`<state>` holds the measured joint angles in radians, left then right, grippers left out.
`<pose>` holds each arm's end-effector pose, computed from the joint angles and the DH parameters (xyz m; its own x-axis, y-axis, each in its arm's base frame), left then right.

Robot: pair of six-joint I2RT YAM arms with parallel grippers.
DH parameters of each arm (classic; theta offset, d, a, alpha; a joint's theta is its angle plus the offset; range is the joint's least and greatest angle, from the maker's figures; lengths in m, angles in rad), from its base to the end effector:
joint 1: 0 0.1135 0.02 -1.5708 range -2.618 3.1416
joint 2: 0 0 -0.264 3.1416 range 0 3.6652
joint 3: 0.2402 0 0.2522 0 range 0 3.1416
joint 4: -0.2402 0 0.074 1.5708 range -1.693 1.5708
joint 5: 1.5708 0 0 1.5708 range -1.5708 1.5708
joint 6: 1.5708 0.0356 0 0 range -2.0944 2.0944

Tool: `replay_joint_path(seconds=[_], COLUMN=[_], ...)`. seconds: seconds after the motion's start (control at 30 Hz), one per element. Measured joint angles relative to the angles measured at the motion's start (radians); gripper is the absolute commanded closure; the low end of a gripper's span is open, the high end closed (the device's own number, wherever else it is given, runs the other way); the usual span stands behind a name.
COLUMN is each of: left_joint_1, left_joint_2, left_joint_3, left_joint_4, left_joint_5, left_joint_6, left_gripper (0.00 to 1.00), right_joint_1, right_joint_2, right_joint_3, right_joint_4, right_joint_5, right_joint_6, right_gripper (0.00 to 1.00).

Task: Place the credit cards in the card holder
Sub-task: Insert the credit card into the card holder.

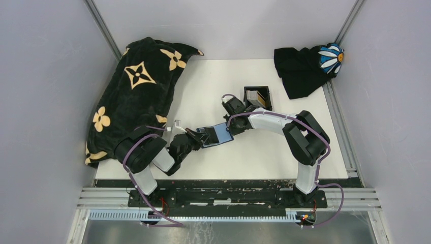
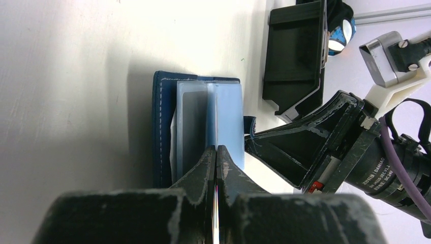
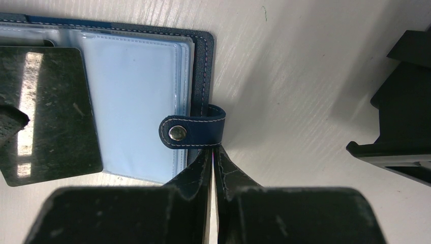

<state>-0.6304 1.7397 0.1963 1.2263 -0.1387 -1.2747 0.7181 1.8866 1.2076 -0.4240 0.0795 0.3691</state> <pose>0.1926 -0.1345 0.0965 -0.5304 -0.7856 -0.3185 -0.1015 0.4318 -0.8962 0.2878 0.2477 0.1596 -0.8538 -0.2684 -0.4461 -0.3440 0.9340 0.0966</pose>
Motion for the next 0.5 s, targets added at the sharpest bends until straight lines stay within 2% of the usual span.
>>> replay_joint_path(seconds=[0.2,0.5], left_joint_1=[0.000,0.000], left_joint_2=[-0.057,-0.065], left_joint_3=[-0.001,-0.001], left_joint_4=[-0.074,-0.095], left_joint_5=[-0.004,-0.009], left_joint_6=[0.007,0.010], left_gripper=[0.97,0.97], right_joint_1=[0.000,0.000], right_joint_2=[0.000,0.000], right_joint_3=[0.000,0.000], right_joint_4=[0.000,0.000], right_joint_5=[0.000,0.000], right_joint_6=[0.000,0.000], right_gripper=[0.92,0.93])
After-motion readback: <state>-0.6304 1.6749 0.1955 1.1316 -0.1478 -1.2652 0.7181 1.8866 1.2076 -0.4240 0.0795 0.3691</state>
